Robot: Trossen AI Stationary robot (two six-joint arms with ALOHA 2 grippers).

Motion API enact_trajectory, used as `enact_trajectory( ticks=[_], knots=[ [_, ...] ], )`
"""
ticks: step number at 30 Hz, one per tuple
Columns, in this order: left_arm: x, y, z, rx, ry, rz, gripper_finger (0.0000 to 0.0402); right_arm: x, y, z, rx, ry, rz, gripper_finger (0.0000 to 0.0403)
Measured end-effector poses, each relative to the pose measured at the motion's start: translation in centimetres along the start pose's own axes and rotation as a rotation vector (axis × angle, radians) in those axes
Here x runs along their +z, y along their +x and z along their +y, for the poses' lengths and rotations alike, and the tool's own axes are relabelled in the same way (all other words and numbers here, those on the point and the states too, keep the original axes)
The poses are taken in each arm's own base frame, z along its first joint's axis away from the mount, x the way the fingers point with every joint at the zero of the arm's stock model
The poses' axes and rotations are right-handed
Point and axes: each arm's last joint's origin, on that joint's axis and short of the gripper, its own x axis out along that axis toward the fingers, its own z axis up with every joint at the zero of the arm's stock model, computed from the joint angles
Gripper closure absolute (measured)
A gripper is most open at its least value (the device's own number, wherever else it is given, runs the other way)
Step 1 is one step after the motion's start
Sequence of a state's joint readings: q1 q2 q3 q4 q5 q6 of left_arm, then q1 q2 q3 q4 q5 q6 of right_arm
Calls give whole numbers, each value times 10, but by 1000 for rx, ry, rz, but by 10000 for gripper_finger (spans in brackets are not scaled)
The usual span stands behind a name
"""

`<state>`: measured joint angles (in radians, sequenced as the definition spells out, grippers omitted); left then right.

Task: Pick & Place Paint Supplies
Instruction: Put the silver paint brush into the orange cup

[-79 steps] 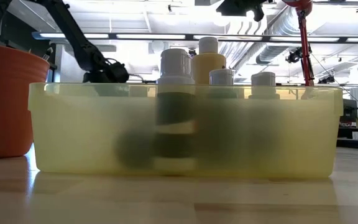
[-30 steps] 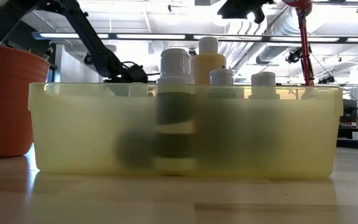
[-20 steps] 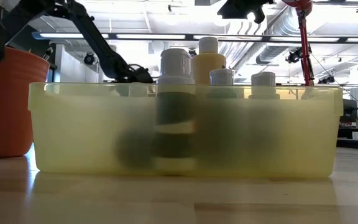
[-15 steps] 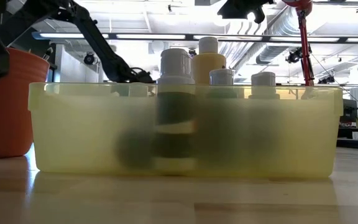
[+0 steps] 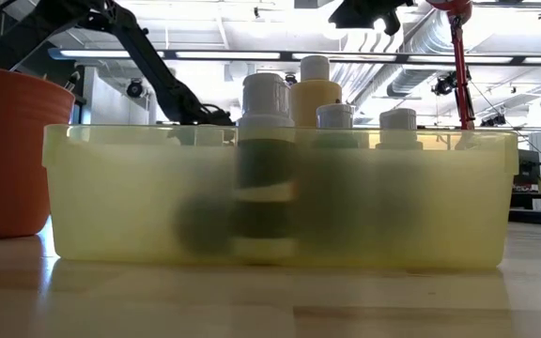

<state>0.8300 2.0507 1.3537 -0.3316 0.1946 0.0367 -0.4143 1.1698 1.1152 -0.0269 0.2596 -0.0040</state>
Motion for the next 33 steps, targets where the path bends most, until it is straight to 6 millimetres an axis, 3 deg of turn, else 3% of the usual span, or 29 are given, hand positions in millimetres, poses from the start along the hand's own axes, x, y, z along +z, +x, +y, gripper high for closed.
enact_trajectory(
  ticks=[14,18,21,26,29,33],
  knots=[
    [-10,-2,-34,-59,6,119,402,0,0,0,1,0,-1,294],
    [-3,-14,-37,-58,84,58,402,0,0,0,1,0,-1,294],
    [14,-39,-40,2,277,-20,402,0,0,0,1,-1,0,294],
    [24,-70,-31,168,609,122,402,0,0,0,4,-1,0,294],
    [25,-80,-18,89,692,149,402,0,0,0,8,-2,4,294],
    [13,-78,0,-1,711,234,402,-3,0,0,8,-8,29,294]
  ],
)
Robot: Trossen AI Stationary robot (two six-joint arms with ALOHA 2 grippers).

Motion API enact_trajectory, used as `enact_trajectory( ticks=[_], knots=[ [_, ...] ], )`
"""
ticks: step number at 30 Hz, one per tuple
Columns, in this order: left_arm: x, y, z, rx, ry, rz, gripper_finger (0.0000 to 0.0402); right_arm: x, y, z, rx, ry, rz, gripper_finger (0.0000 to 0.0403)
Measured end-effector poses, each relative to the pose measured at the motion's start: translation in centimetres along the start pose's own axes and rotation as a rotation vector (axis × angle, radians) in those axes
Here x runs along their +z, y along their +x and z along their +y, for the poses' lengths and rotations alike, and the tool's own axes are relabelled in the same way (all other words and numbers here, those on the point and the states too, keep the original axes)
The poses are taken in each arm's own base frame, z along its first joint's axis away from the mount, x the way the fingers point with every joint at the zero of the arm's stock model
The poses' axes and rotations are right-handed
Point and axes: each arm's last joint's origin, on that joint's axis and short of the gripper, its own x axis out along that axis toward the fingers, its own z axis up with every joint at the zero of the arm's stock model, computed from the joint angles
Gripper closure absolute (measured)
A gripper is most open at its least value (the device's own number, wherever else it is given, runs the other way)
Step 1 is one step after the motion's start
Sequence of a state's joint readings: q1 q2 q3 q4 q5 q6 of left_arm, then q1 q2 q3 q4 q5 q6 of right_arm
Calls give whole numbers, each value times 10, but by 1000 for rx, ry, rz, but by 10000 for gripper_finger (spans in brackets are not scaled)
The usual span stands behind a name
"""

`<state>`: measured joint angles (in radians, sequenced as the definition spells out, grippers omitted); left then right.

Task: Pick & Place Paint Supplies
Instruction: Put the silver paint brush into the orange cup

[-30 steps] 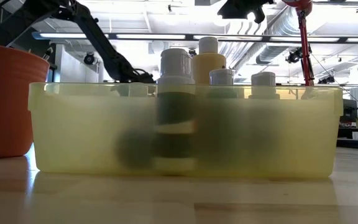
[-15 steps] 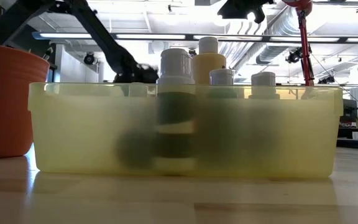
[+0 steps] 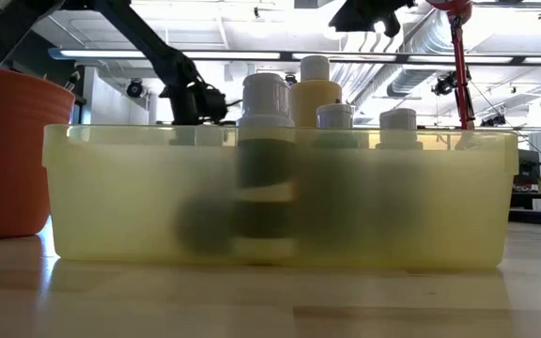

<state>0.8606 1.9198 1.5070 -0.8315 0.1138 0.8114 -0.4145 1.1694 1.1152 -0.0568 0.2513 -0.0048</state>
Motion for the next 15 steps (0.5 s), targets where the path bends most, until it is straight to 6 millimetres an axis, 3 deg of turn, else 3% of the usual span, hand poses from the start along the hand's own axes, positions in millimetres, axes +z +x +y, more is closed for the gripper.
enact_trajectory(
  ticks=[7,15],
  knots=[
    [-21,-4,3,-86,90,77,402,-1,0,0,0,-4,15,294],
    [-24,-4,5,-82,257,98,402,-2,0,0,1,-7,25,294]
  ],
)
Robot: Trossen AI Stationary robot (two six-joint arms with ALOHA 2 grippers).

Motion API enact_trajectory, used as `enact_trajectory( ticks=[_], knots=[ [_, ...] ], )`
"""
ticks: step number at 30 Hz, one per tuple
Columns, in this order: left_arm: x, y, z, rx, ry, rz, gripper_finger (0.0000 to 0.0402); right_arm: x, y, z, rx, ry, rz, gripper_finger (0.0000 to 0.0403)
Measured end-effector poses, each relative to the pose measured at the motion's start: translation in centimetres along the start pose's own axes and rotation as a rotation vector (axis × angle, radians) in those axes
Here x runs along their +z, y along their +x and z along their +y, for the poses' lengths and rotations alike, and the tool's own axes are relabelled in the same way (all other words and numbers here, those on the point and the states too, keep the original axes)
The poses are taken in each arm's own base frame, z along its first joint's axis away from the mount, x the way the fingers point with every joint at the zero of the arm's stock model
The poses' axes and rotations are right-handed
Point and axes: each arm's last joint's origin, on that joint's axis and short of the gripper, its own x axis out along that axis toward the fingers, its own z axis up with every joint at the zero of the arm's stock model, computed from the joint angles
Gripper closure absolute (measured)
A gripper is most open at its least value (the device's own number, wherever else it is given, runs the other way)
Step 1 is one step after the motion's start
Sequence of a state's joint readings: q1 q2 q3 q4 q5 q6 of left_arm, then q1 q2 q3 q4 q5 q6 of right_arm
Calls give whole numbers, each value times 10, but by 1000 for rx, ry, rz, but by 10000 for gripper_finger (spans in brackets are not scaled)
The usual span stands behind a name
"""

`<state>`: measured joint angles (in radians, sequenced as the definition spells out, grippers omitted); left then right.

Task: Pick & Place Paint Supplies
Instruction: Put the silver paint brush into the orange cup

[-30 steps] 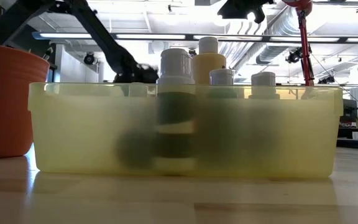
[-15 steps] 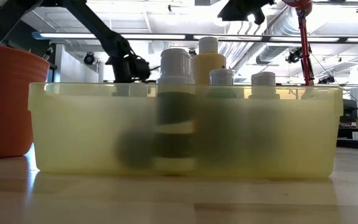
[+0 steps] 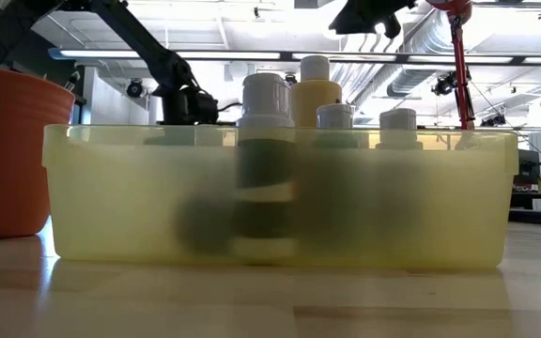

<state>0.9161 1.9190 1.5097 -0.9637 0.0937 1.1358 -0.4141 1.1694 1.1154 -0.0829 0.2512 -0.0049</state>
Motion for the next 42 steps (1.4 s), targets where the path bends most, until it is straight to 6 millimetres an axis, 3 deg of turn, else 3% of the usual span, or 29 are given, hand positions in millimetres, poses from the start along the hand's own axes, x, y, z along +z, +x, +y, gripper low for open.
enact_trajectory(
  ticks=[12,19,24,31,42],
  knots=[
    [0,6,3,9,50,5,393,-3,0,0,0,1,35,294],
    [-3,27,6,-11,48,97,326,-5,0,0,0,-3,47,294],
    [-3,28,7,-3,46,115,289,-6,0,0,0,-7,59,294],
    [0,28,8,-16,44,20,284,-6,0,0,0,-8,63,294],
    [-1,38,7,-49,40,28,284,-6,0,0,0,-8,63,294]
  ],
)
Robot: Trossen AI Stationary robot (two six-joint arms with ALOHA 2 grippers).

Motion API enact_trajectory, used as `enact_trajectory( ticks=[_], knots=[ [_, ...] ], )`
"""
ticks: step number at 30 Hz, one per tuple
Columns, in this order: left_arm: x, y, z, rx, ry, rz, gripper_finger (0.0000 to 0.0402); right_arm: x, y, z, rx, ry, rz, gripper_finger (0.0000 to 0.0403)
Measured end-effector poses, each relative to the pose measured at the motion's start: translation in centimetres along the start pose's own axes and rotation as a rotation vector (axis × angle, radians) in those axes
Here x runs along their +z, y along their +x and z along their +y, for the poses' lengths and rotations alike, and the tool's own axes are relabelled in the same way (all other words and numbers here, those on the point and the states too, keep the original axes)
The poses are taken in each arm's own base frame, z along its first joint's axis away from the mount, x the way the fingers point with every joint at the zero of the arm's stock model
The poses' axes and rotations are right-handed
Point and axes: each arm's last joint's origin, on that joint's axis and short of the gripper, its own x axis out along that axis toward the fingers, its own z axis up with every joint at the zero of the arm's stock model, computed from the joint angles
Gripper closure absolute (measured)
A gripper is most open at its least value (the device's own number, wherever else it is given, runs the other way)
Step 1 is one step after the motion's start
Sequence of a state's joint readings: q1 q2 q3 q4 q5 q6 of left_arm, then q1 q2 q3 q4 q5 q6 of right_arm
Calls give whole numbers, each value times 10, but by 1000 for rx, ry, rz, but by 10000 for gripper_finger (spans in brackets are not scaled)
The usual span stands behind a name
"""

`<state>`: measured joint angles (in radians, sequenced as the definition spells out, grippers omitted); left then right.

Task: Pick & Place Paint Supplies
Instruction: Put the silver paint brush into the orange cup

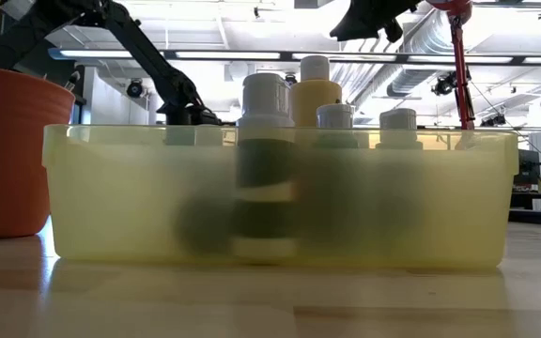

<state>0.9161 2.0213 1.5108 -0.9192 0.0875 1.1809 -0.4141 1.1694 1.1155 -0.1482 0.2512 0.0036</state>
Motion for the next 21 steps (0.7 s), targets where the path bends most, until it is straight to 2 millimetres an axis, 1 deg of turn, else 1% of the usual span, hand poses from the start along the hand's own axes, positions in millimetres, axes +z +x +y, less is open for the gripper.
enact_trajectory(
  ticks=[6,12,15,17,21],
  knots=[
    [0,11,0,-28,-11,12,284,0,0,0,-2,0,0,294],
    [1,12,2,-18,-11,7,284,0,0,0,-6,0,0,294],
    [0,15,3,9,-44,-4,284,0,0,0,-7,0,0,294],
    [-1,20,2,24,-65,-12,284,0,0,0,-8,0,-1,294],
    [-5,28,-6,-4,-64,1,284,0,0,0,-8,0,0,294]
  ],
)
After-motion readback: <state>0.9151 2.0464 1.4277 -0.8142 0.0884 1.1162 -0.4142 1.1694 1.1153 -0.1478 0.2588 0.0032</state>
